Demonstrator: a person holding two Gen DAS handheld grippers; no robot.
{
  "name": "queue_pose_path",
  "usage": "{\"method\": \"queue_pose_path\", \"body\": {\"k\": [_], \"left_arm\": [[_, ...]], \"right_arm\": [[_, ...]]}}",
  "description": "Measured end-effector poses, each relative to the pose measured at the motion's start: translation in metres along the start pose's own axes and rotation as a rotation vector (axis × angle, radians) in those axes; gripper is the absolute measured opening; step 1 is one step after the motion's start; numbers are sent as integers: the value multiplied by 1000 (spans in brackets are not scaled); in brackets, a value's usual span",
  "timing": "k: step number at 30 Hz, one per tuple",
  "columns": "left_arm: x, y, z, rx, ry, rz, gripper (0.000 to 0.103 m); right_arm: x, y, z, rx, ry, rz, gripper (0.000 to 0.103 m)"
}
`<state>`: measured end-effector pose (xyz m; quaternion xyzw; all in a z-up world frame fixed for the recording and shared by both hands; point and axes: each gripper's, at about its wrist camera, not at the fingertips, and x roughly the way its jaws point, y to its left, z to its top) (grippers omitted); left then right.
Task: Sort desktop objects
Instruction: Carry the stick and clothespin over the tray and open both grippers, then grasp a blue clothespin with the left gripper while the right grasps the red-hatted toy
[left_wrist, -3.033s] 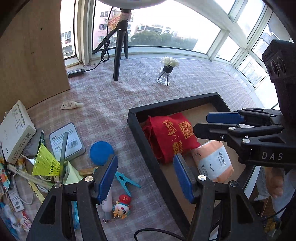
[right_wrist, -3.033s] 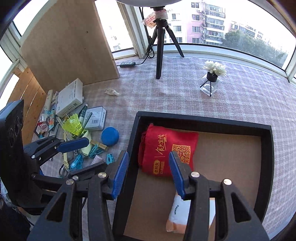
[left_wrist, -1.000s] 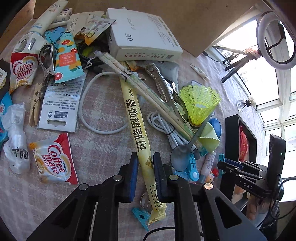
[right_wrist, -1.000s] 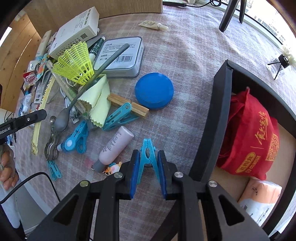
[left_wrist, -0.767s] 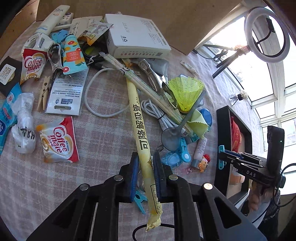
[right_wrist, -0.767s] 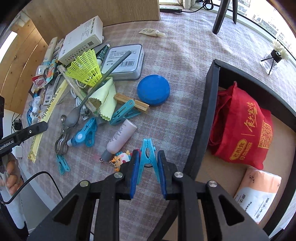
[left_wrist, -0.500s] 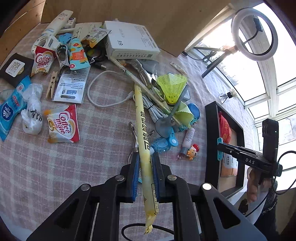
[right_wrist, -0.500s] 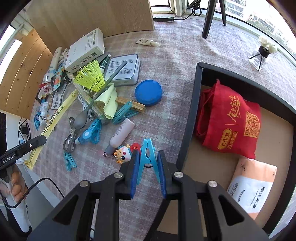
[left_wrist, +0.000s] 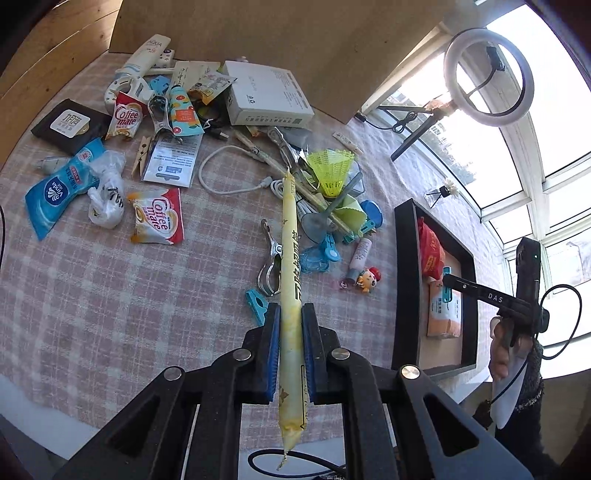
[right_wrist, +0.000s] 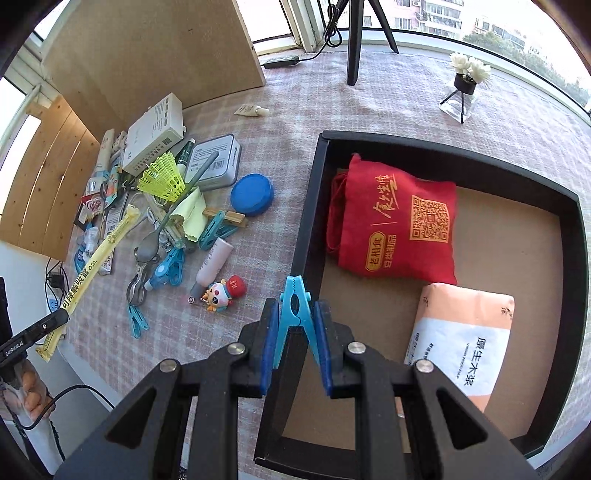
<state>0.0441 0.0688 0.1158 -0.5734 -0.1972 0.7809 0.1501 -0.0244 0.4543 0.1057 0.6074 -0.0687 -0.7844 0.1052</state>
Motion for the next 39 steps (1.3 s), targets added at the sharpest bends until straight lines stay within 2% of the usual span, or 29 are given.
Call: {"method": "queue_pose_path", "body": {"k": [7,17,23,29,30,31,32,33,39], "left_arm": [[0,-52,-7,63,-39,-30,11],[55,-185,-15,250,-16,-130,11],[92,-258,-24,348,8,-141,11],[114,-308,-32,440,1,-126,10],[119,-313,-32,455,12,-125,19],[125,-316,-32,461,26,-106,39],[127,-317,-32,455,27,-88,49],[127,-316,-32,450,16,-90,54],[122,-285,-23,404,-1,-38,54]], "right_arm": [[-27,-38,-14,35,-38,-17,20],[-68,-121,-52,131,-78,-100,20],[-83,-168,-66,190,-96,-136,20],[-90,-193,-71,207,-105,-165,20],[-92,-194,-71,190,-119,-165,22],[-93,-193,-70,176,-121,-172,27],[-94,-193,-69,168,-118,-181,38],[-97,-191,-69,161,-133,-179,42],[-100,-174,-59,120,-152,-148,42]]}}
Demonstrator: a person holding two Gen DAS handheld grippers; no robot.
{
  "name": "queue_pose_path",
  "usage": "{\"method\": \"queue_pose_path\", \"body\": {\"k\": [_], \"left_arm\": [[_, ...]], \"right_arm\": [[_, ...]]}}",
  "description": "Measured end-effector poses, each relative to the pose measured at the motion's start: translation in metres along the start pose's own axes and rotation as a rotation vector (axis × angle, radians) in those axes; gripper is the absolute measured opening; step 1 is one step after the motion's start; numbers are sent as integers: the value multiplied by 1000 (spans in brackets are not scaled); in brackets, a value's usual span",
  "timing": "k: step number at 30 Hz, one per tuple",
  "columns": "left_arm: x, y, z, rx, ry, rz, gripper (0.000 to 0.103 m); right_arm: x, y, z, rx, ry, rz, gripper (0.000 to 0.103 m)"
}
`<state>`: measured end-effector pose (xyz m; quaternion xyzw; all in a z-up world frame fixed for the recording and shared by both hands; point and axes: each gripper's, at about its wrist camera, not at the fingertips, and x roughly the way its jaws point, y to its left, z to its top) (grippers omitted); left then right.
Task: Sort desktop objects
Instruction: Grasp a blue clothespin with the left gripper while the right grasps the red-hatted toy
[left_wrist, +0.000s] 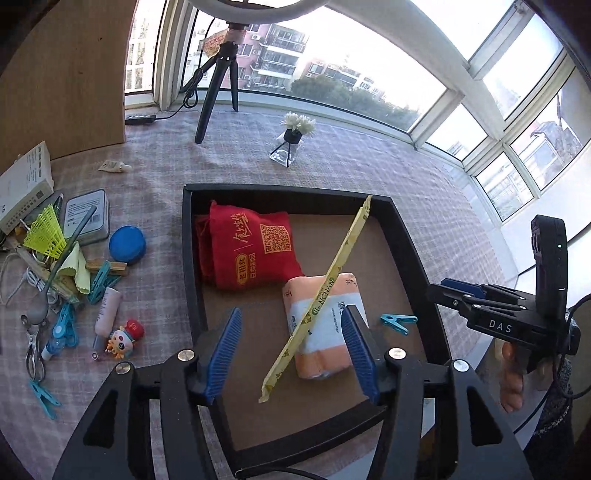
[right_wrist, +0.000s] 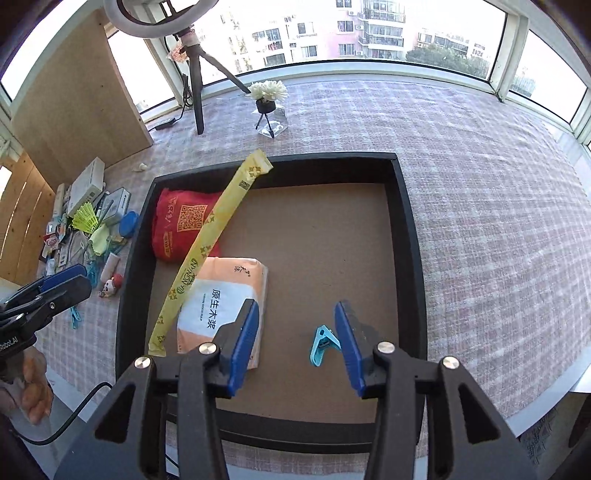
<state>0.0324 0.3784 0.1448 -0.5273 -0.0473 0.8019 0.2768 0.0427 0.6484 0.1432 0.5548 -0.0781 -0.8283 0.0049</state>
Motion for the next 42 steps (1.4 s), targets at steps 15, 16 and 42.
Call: {"method": "queue_pose_path", "body": {"k": [15,16,42], "left_arm": [[-59,191,-57,-314,-4,232,52],[-61,201,-63,-332,1,238,52],[-11,264,-91,-350,155,232,52]], "right_arm": [[35,165,11,-259,80,212,42],[40,179,10,-272,99,227,42],[173,279,5,-16,345,81,41]]}}
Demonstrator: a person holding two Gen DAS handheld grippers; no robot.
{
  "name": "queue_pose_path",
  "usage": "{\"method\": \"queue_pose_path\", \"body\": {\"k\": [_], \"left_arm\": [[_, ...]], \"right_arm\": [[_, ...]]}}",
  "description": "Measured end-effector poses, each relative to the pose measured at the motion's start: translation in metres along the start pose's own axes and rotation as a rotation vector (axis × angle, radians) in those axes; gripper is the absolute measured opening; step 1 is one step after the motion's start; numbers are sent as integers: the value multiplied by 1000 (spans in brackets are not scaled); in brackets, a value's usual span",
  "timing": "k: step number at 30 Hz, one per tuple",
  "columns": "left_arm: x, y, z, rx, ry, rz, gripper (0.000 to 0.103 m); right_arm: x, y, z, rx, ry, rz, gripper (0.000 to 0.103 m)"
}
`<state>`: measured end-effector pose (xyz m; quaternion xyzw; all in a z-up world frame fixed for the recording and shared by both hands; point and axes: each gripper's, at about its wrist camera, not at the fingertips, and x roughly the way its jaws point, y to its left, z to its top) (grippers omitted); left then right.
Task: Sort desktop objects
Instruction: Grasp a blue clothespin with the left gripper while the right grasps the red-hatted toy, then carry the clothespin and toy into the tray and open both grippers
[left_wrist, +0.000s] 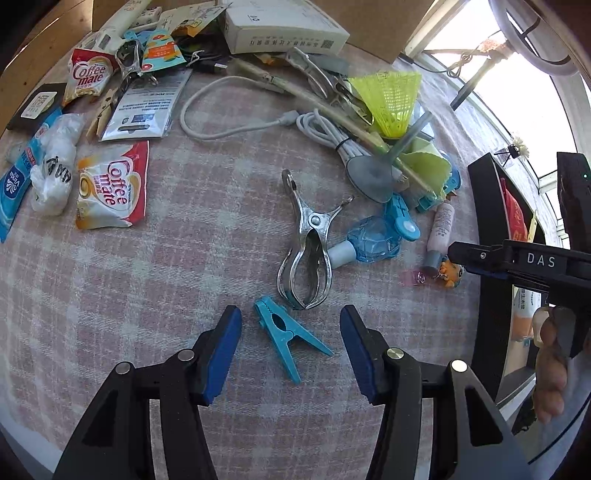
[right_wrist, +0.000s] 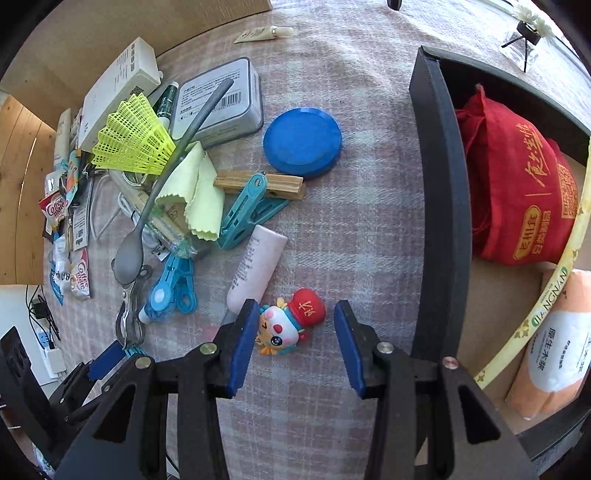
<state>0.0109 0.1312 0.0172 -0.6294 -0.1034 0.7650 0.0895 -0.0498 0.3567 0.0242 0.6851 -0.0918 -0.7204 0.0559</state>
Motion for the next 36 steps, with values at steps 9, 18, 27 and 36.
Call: {"method": "queue_pose_path", "body": {"k": [9,18,27,36], "left_arm": [[7,-22,-1,97,-4,97,42],[0,-3,-8,87,-5,119,16],[-13,-2,-21,41,-11,59,16],[-43,-49,-13,110,-57,-39,16]], "right_arm": [[5,22,-15,-127,-8,-40,29],[-5,1,-27,-135,-8,14,27],[-35,-20,-46,-143,-49,74,27],[-90,-63,-40,-68,-139,121,27]]}}
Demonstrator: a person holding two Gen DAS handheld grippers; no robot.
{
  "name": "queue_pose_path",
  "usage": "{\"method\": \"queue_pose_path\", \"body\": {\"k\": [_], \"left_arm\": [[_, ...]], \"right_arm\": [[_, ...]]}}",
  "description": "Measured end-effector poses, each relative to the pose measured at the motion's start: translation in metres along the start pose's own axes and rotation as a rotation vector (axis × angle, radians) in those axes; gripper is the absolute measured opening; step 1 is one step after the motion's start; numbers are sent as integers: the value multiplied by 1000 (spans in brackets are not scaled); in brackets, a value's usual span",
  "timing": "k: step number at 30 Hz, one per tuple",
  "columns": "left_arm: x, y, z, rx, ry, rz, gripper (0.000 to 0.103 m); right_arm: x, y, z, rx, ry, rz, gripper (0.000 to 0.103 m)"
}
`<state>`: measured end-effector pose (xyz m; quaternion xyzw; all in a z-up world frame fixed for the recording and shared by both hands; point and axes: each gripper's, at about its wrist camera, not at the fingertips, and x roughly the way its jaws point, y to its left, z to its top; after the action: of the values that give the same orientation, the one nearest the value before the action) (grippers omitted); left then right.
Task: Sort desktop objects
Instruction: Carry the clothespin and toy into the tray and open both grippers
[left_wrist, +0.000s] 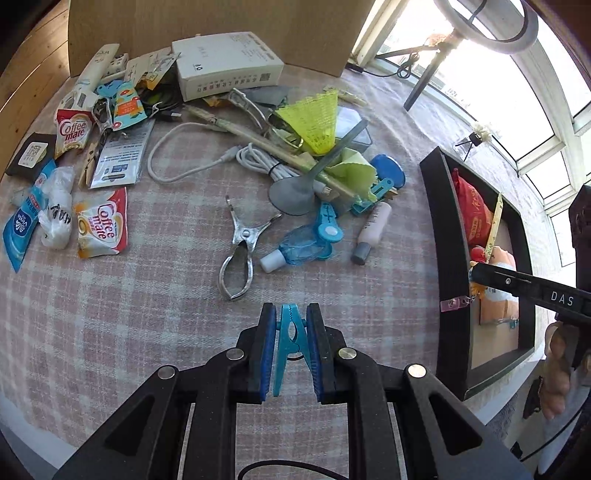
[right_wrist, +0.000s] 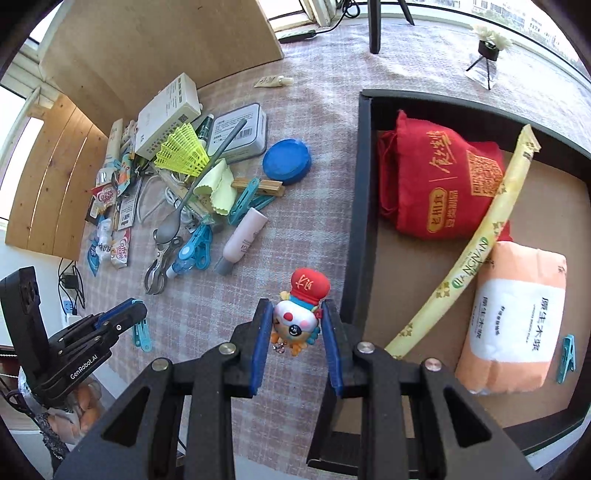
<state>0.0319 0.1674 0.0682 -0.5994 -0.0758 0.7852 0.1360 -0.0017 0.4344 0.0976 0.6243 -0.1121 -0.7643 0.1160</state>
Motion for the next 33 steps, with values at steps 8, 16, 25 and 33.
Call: {"method": "queue_pose_path", "body": {"k": [8,16,25,33], "left_arm": [[1,-89,15,162,13,-107,16],[10,-185,6,338,45,-189,16],[25,-246,-14,460,85,-200,16],[21,-242,-14,473,46,-166,48]], "right_arm": [[-47,-68,-21,128,-103,-62,27],[-78,-134,-52,256,-150,-135,27],[-92,-173,-76,323,-168,-170,27],[-105,-157,-71,269,-207,-180,43]]}}
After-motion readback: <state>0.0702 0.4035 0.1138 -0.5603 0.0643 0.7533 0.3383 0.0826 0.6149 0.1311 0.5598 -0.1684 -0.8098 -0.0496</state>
